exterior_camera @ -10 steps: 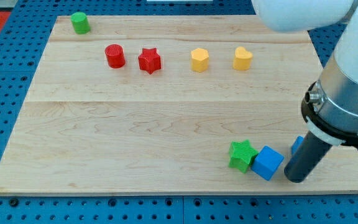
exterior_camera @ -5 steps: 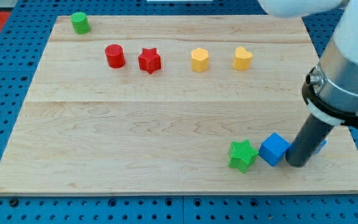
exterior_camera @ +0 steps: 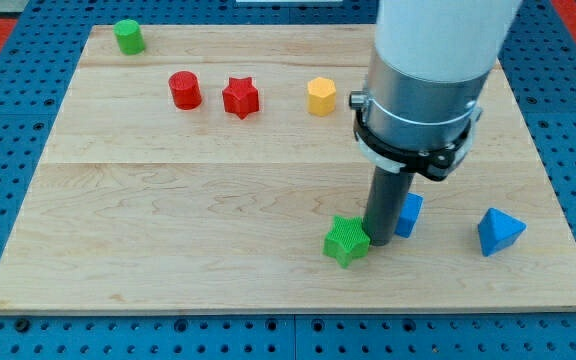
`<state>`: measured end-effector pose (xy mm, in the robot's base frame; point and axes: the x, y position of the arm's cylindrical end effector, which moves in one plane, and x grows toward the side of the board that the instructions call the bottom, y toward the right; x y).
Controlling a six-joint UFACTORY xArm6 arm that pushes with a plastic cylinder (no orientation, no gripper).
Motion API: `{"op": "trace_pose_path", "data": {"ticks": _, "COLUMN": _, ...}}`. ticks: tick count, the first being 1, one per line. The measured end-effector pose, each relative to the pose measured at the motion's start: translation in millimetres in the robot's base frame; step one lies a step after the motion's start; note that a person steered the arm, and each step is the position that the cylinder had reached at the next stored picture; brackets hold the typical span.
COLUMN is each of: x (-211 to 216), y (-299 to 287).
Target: Push the blue cube closer to yellow heart
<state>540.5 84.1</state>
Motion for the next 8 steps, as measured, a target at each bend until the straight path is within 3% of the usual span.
{"op": "trace_pose_path", "data": {"ticks": 2, "x": -9, "y": 73}}
{"op": "trace_pose_path", "data": {"ticks": 6, "x": -74, "y": -5}}
{"op": "trace_pose_path", "data": {"ticks": 8, "x": -107, "y": -7}}
